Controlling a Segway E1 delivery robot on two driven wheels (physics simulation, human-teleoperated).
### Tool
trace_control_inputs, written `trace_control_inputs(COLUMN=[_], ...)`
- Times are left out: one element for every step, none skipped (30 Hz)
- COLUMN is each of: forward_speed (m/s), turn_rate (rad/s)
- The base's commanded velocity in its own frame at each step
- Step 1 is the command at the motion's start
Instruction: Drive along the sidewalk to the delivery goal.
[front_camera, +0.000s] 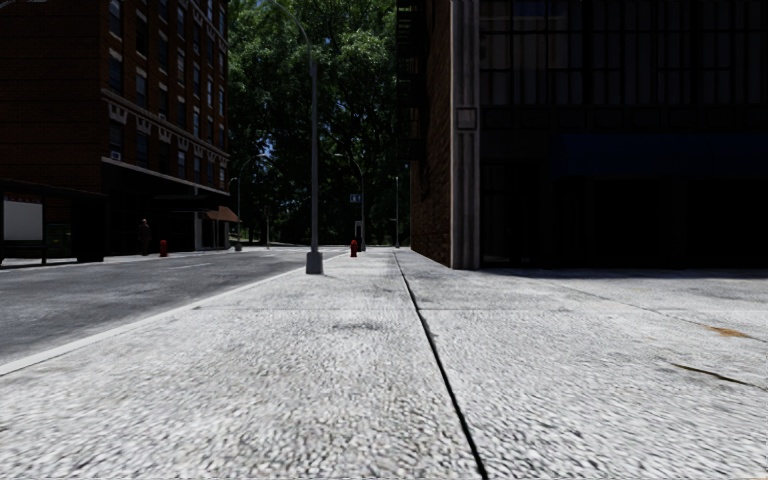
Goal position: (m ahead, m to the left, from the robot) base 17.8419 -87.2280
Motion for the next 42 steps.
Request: trace_control_inputs(forward_speed=[1.2,1.2,1.2,1.2,1.2,1.2,1.2,1.2,1.2,1.2,1.2,1.2,1.2,1.2,1.2,1.2,1.2,1.2,1.2,1.2,1.2,1.2,1.2,1.2,1.2,1.2,1.2,1.2,1.2,1.2,1.2,1.2,1.2,1.2,1.2,1.2,1.2,1.2,1.2,1.2,1.2,1.2], turn_rate=[0.0,0.0,0.0,0.0,0.0,0.0,0.0,0.0,0.0,0.0,0.0,0.0,0.0,0.0,0.0,0.0,0.0,0.0,0.0,0.0,0.0,0.0,0.0,0.0,0.0,0.0,0.0,0.0,0.0,0.0,0.0,0.0,0.0,0.0,0.0,0.0,0.0,0.0,0.0,0.0,0.0,-0.32])
